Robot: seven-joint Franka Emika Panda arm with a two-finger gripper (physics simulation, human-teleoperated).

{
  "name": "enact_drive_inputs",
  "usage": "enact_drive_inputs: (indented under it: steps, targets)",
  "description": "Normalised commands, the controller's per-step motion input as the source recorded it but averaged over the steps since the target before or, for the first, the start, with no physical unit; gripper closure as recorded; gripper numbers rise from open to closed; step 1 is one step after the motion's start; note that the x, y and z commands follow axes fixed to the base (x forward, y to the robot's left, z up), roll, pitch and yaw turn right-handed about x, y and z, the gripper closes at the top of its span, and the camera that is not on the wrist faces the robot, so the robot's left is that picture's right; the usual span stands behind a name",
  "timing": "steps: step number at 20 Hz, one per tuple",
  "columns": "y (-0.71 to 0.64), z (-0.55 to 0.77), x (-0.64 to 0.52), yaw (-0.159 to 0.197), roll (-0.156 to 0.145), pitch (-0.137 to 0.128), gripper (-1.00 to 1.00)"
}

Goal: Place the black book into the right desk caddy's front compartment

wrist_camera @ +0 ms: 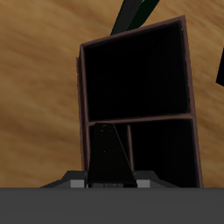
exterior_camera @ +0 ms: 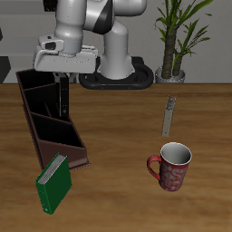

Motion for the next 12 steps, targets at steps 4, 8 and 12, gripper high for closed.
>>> enact_drive_inputs:
  steps: [4, 8, 12]
  targets:
    - [-0.04, -0.03, -0.05, -0.01, -0.004, 0.014, 1.0]
    - [-0.01, -0.01, -0.11, 0.018, -0.002, -0.002, 1.0]
    - [-0.17, -0.17, -0.04, -0.005, -0.033, 0.034, 1.0]
